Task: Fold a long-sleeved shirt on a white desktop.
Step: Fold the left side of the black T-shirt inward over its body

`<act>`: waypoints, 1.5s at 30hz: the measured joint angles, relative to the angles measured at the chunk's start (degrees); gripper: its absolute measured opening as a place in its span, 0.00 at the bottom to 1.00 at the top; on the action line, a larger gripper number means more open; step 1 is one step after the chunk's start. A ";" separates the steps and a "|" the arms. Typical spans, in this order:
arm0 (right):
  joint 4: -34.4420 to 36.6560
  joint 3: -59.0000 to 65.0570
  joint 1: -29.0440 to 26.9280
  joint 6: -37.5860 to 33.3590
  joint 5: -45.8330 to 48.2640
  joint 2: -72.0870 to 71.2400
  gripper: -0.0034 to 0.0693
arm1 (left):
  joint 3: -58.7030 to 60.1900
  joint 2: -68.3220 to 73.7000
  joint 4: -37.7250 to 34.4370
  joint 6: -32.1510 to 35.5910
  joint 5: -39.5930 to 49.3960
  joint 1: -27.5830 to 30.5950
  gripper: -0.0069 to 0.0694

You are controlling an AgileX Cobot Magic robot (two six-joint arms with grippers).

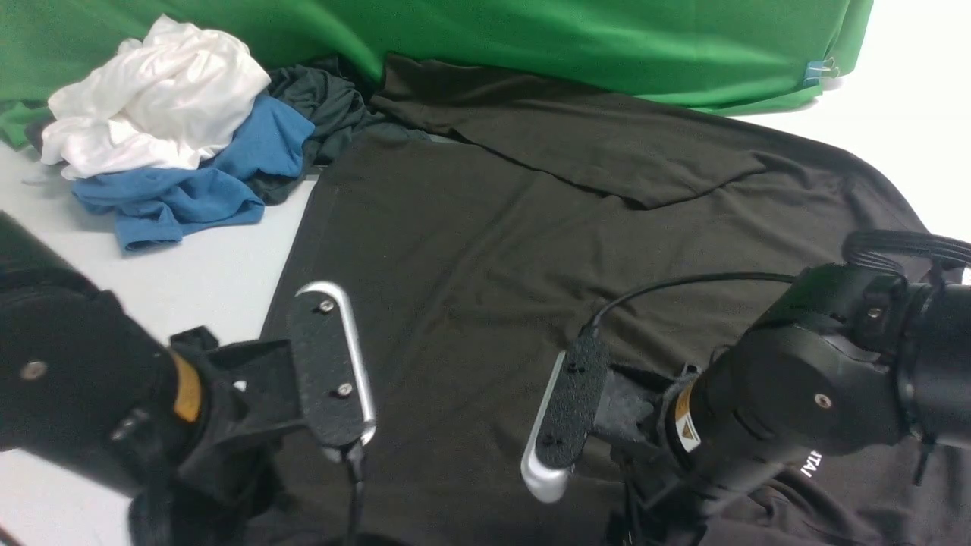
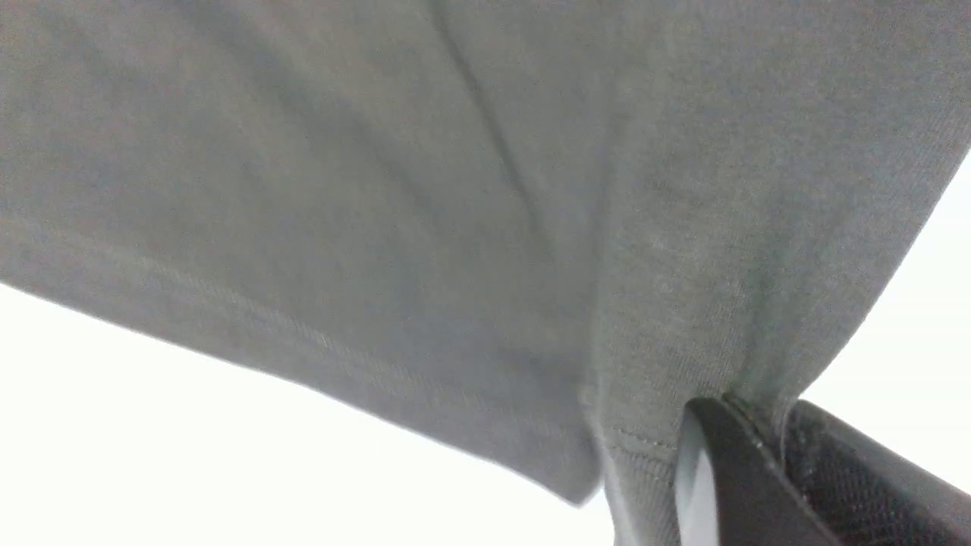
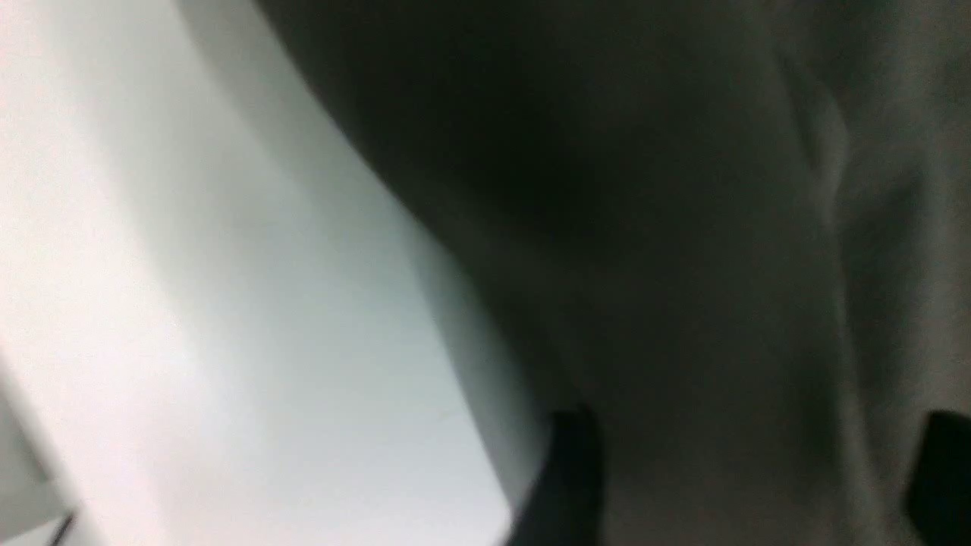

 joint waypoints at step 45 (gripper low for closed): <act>-26.99 13.20 7.77 19.10 -0.76 -5.16 0.10 | -0.28 -1.18 2.87 -2.43 -2.79 0.00 0.14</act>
